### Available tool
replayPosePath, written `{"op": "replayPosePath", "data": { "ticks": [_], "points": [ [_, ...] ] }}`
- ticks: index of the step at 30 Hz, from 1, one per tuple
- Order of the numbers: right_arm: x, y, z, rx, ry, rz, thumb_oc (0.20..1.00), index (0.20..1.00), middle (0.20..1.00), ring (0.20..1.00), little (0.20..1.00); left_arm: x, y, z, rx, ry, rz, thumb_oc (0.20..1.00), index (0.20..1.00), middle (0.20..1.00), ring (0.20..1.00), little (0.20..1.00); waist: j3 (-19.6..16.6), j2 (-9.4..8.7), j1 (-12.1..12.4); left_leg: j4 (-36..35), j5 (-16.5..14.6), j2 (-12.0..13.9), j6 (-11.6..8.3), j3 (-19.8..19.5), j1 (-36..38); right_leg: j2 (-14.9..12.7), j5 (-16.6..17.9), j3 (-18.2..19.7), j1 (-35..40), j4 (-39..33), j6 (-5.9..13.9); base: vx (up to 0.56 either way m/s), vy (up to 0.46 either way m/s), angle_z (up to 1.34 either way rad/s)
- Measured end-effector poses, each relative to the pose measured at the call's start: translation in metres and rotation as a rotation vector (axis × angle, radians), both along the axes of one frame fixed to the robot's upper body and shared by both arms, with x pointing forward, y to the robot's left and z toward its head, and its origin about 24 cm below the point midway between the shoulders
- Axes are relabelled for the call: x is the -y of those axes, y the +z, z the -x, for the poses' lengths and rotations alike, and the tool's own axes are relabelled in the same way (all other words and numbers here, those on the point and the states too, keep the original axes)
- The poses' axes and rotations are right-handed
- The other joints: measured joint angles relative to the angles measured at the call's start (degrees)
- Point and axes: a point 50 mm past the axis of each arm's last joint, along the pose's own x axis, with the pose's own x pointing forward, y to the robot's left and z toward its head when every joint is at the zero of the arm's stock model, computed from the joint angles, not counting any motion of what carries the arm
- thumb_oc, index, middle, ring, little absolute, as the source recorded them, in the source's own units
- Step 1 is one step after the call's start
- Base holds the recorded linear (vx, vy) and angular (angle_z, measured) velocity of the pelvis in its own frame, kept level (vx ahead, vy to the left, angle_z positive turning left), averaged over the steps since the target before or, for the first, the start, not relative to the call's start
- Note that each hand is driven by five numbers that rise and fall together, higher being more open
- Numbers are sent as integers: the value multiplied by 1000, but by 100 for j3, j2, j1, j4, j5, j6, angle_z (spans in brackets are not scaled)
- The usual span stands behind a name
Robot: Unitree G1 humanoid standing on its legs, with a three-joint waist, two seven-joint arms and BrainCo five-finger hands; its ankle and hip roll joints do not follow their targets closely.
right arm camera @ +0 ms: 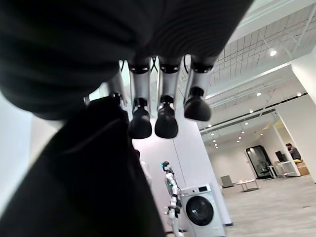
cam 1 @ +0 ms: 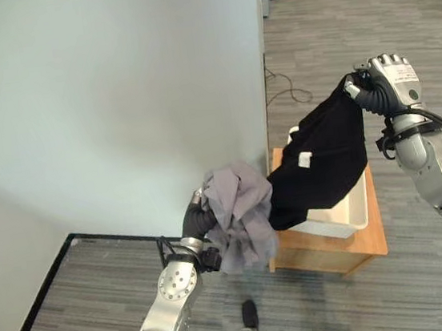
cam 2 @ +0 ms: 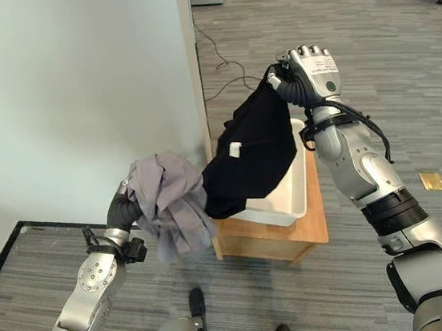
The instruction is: Pick up bed clothes into laundry basket.
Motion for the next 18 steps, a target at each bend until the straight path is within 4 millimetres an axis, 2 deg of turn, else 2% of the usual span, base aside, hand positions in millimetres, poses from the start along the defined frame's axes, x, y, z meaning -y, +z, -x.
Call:
{"op": "replayPosePath", "data": {
  "ticks": [3,5,7,10,14,18],
  "points": [
    [-2,-9,-7,-53,-8,25,200,200,200,200,200,-1,-4,2,-25,-5,27,200,200,200,200,200,-45,-58,244,-1,5,48,-9,-16,-57,42,-24,-42,-38,-12,-32,-27,-44,5],
    [-1,-11,-17,-86,-31,65,200,200,200,200,200,-2,-11,6,-56,-9,37,200,200,200,200,200,-104,-167,438,16,69,95,-81,-82,-203,120,-15,-120,-145,6,-42,-37,-44,15],
    [5,-8,-21,-91,-66,66,200,200,200,200,200,-4,-15,7,-77,-8,47,200,200,200,200,200,-122,-256,477,28,104,108,-84,-182,-323,139,-32,-229,-199,5,-66,-17,-31,29],
    [18,3,-26,-78,-124,75,200,200,200,200,200,-9,-27,14,-133,8,41,200,200,200,200,200,-98,-404,786,29,185,92,-77,-359,-514,182,-47,-433,-280,7,-75,-36,-29,33],
    [41,12,-30,-81,-219,94,200,200,200,200,200,-13,-29,16,-145,-16,22,200,200,200,200,200,-74,-444,928,29,205,26,-104,-617,-701,187,-78,-702,-315,5,-47,-23,-9,32],
    [55,24,-30,-40,-277,74,200,200,200,200,200,-19,-31,17,-164,-20,22,200,200,200,200,200,-18,-434,1009,29,220,-9,-95,-652,-803,161,-82,-775,-374,-2,-46,-23,24,10]
  ]
}}
